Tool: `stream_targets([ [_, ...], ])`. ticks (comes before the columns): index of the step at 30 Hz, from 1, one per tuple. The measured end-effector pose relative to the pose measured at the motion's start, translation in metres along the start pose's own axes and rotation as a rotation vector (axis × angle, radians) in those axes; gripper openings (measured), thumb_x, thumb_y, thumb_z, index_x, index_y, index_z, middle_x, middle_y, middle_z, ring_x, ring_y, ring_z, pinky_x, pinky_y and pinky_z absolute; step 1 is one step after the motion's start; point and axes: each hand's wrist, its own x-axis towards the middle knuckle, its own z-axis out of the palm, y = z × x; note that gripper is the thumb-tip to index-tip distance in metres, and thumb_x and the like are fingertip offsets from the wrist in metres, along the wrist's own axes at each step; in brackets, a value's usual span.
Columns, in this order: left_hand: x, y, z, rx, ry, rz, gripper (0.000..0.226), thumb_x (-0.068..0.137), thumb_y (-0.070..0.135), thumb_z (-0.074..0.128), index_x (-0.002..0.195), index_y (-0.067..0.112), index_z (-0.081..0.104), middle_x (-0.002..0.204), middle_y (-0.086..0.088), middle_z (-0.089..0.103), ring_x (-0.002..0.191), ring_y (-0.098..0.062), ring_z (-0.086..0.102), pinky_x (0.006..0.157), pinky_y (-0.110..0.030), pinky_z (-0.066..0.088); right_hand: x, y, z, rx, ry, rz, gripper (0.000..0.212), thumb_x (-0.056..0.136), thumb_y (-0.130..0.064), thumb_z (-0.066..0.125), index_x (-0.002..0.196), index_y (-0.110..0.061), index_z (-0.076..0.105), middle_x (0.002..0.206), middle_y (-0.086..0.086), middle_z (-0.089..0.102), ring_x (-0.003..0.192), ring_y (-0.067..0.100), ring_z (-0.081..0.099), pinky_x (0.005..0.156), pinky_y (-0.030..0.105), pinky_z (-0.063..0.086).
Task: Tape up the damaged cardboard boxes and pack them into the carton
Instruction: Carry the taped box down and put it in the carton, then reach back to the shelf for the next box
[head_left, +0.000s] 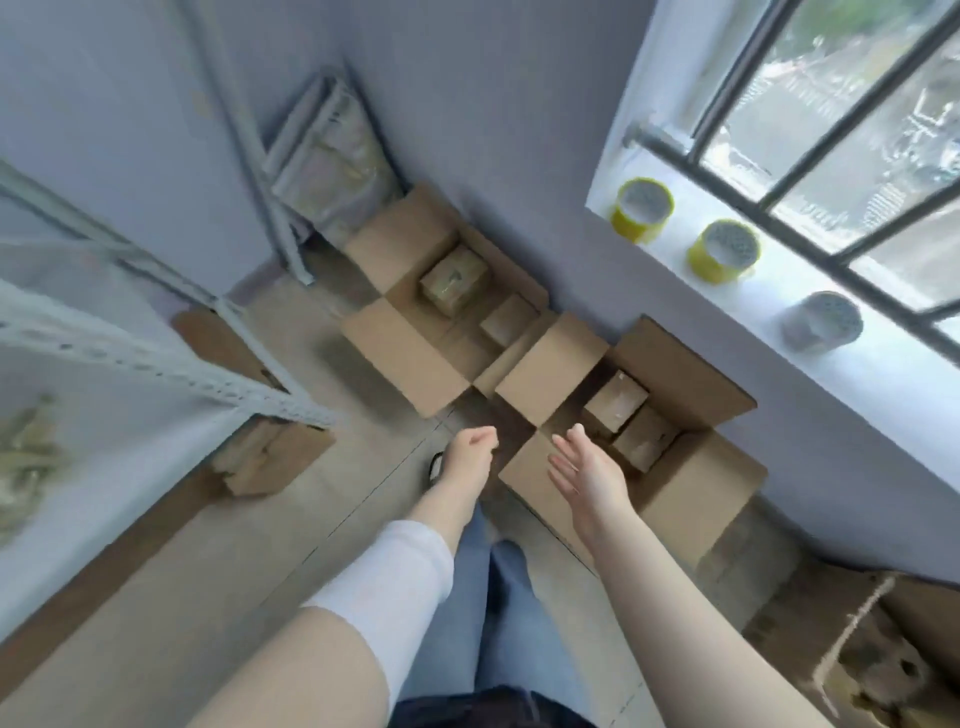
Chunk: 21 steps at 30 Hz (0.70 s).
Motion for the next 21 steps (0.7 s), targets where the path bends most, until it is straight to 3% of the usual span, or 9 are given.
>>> stream_targets([
  [5,-0.065,-0.011,-0.095,-0.421,0.150,0.029,0.033,0.099,0.013,0.040,0.129,0.000,0.049,0.121,-0.017,0.057,0.098,-0.022,0.055,0.071,-0.021,0.042,-0.071,0.007,0.071,-0.198,-0.138,-0.079,0.026,0.096,-0.034,0.050,0.109,-0.013,0.056,0.116,0.002,0.064,0.104,0.018,0.059,0.091,0.030,0.046],
  [10,-0.113,0.001,-0.200,-0.592,0.285,0.222,0.031,0.099,0.017,0.042,0.126,0.004,0.051,0.126,-0.014,0.059,0.101,-0.023,0.059,0.064,-0.018,0.040,-0.145,0.023,0.185,-0.272,-0.317,-0.175,0.021,0.095,-0.031,0.052,0.105,-0.013,0.057,0.101,0.001,0.065,0.095,0.018,0.061,0.076,0.023,0.048],
  [12,-0.136,-0.004,-0.248,-0.599,0.362,0.305,0.029,0.098,0.015,0.043,0.122,0.003,0.053,0.122,-0.014,0.061,0.089,-0.018,0.060,0.060,-0.018,0.040,-0.179,0.042,0.231,-0.295,-0.405,-0.217,0.016,0.095,-0.029,0.053,0.093,-0.015,0.060,0.095,0.000,0.066,0.086,0.016,0.062,0.070,0.022,0.048],
  [14,-0.164,-0.021,-0.297,-0.570,0.457,0.377,0.024,0.096,0.013,0.045,0.115,0.001,0.057,0.111,-0.015,0.064,0.079,-0.016,0.060,0.062,-0.019,0.046,-0.216,0.065,0.273,-0.311,-0.482,-0.243,0.015,0.095,-0.026,0.053,0.086,-0.016,0.061,0.091,-0.001,0.067,0.077,0.012,0.061,0.065,0.021,0.046],
  [16,-0.194,-0.046,-0.345,-0.517,0.559,0.423,0.016,0.095,0.013,0.047,0.103,0.007,0.059,0.101,-0.011,0.065,0.084,-0.024,0.063,0.078,-0.026,0.052,-0.253,0.092,0.311,-0.338,-0.546,-0.259,0.014,0.095,-0.025,0.053,0.093,-0.013,0.060,0.092,-0.001,0.066,0.076,0.011,0.061,0.063,0.021,0.045],
  [17,-0.208,-0.057,-0.369,-0.497,0.594,0.442,0.014,0.096,0.014,0.046,0.100,0.010,0.059,0.103,-0.010,0.066,0.091,-0.025,0.063,0.085,-0.029,0.049,-0.272,0.104,0.329,-0.350,-0.580,-0.268,0.014,0.095,-0.024,0.053,0.098,-0.012,0.059,0.093,-0.001,0.066,0.078,0.011,0.061,0.064,0.022,0.045],
  [21,-0.269,-0.074,-0.464,-0.513,0.768,0.573,0.014,0.097,0.014,0.044,0.100,0.015,0.058,0.111,-0.004,0.066,0.098,-0.017,0.062,0.086,-0.027,0.044,-0.352,0.141,0.391,-0.423,-0.761,-0.379,0.016,0.095,-0.023,0.053,0.105,-0.013,0.060,0.090,-0.004,0.065,0.081,0.012,0.061,0.068,0.023,0.047],
])
